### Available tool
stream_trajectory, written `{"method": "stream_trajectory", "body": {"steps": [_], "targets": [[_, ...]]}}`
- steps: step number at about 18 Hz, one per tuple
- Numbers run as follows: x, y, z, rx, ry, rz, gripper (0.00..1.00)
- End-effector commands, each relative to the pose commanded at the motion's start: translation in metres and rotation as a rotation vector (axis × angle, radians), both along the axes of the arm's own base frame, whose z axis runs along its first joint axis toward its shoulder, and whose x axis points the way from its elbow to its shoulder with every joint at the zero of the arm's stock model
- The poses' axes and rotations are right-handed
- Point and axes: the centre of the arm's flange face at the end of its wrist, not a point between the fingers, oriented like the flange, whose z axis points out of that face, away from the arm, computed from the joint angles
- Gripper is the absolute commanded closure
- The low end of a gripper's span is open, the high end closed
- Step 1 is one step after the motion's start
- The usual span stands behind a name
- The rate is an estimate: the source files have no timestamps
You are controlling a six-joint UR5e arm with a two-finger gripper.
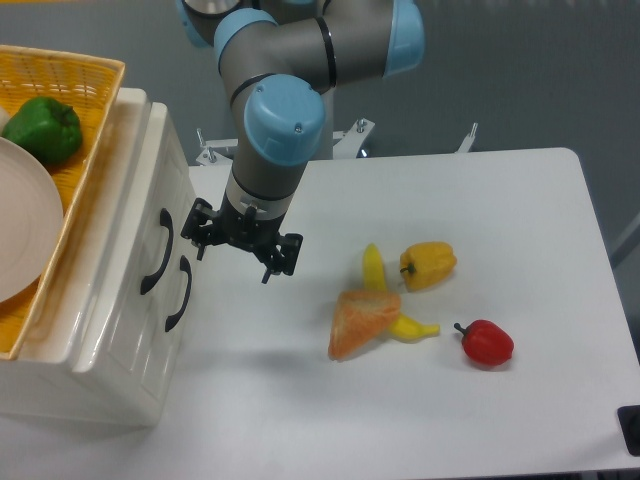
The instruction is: Slide the top white drawer open
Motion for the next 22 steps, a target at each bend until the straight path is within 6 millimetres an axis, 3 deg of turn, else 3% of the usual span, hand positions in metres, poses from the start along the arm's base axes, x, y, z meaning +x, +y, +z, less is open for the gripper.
{"method": "stream_trajectory", "body": {"steps": [15, 22], "targets": [[0.005, -0.001, -0.005, -0.014, -0.011, 0.011, 0.0], [0.007, 0.003, -0.008, -0.025, -0.061, 0.115, 0.0]]}}
